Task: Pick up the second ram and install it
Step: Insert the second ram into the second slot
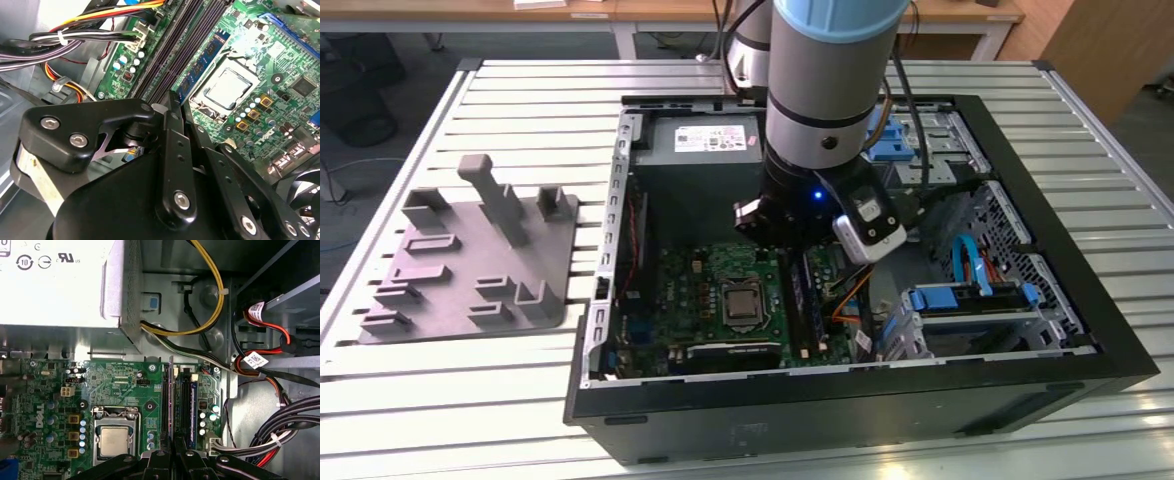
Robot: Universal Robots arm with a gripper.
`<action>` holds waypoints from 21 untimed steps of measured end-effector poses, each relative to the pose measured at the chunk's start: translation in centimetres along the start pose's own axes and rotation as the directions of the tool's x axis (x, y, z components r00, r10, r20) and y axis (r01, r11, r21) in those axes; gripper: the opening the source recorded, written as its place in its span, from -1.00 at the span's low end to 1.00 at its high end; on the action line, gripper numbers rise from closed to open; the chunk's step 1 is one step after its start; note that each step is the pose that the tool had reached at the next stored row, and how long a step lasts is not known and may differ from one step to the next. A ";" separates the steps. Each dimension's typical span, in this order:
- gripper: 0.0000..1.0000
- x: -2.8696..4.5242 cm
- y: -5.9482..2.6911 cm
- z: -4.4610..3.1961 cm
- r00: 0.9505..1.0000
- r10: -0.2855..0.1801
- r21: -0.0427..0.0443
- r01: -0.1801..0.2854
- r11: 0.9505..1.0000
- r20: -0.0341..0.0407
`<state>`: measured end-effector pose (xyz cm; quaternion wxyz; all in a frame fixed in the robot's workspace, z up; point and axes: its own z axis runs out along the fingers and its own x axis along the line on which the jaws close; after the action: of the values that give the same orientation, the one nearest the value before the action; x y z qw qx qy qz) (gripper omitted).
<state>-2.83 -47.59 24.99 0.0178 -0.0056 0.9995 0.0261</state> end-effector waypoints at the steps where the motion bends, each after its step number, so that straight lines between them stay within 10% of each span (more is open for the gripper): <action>1: -0.72 0.00 0.00 0.00 1.000 0.001 0.000 -0.001 1.000 0.000; 21: -0.72 0.07 -0.63 1.24 1.000 0.002 0.002 -0.002 1.000 0.000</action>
<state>-2.85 -48.16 23.71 0.0177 -0.0046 0.9995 0.0253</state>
